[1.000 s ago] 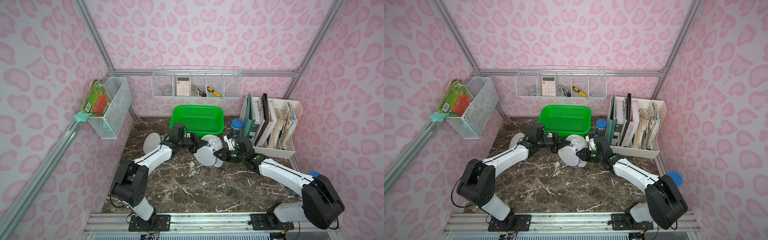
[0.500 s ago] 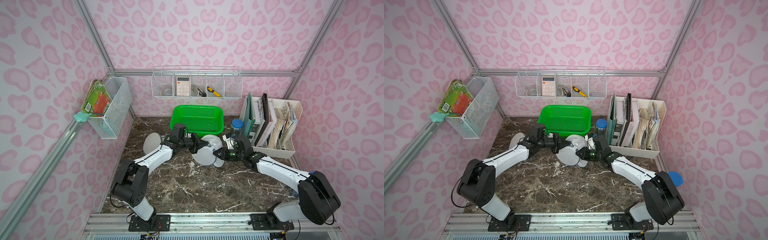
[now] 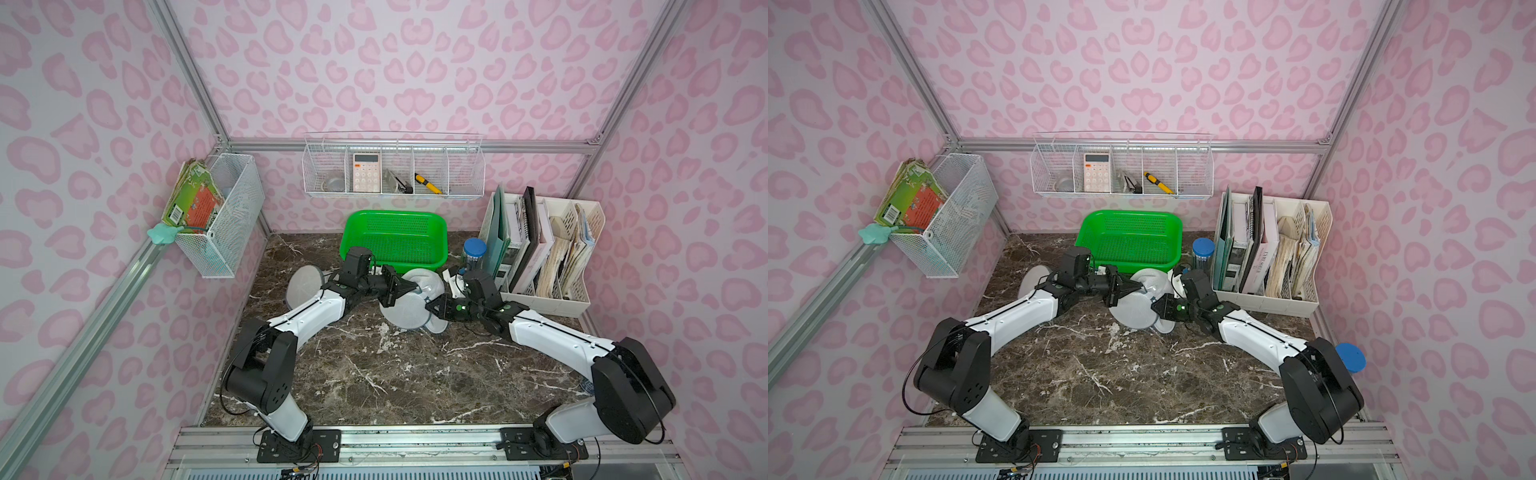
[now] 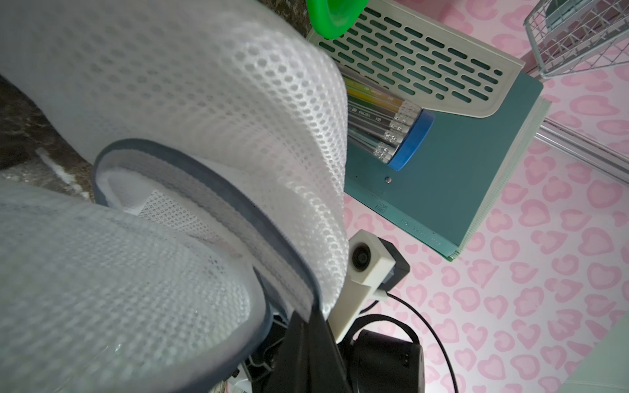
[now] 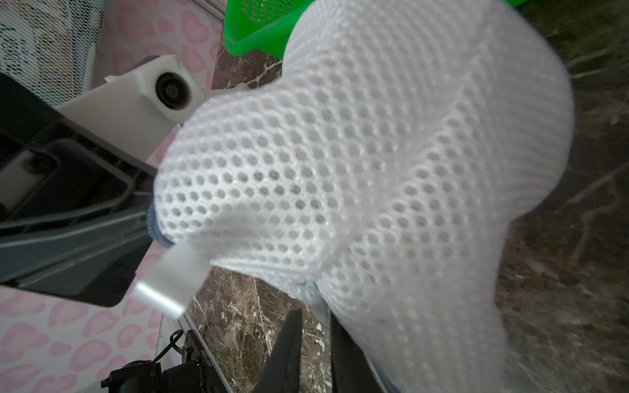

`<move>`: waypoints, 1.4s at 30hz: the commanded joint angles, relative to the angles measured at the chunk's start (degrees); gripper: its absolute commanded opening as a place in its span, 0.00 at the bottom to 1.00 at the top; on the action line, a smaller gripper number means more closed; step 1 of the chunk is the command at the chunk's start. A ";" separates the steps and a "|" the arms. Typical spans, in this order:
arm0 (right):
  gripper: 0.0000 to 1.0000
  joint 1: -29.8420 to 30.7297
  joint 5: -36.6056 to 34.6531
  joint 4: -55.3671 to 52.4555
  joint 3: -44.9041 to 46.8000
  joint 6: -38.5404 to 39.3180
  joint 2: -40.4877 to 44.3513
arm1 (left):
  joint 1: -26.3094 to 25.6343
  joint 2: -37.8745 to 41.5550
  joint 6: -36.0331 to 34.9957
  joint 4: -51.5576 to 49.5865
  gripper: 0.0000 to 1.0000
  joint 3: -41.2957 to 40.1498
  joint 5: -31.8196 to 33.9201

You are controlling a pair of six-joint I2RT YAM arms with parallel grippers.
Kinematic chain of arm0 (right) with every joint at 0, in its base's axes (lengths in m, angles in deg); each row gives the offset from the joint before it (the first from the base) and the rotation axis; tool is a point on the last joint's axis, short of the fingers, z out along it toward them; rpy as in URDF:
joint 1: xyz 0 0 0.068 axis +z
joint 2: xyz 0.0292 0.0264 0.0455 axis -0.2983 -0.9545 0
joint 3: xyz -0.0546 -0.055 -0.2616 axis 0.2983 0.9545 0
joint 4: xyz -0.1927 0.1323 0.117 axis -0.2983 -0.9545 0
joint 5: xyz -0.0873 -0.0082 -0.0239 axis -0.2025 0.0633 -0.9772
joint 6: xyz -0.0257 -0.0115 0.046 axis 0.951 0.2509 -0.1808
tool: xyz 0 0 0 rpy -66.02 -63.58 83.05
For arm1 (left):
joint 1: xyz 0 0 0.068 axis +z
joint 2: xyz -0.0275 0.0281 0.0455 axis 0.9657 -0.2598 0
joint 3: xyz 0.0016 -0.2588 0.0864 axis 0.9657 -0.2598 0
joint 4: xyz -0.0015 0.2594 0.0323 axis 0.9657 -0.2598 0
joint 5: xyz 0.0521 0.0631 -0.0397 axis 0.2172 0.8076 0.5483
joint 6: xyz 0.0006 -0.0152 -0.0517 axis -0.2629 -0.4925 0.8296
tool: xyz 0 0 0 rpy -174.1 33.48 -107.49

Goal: Turn the laundry bag inside out
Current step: Zip the zipper on the laundry bag.

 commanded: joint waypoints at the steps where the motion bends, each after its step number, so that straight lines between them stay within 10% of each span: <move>1: 0.17 0.04 -1.47 0.30 -0.78 0.65 -0.32 | -0.05 0.41 0.04 1.00 0.00 0.23 0.01; 9: 0.00 0.04 -2.62 -0.07 -0.78 0.54 0.27 | 0.09 0.30 0.31 1.22 0.00 0.06 0.01; 42: 0.00 -4.78 1.31 -1.95 15.66 2.99 13.28 | 8.81 -0.95 9.29 12.26 0.00 -3.99 -2.59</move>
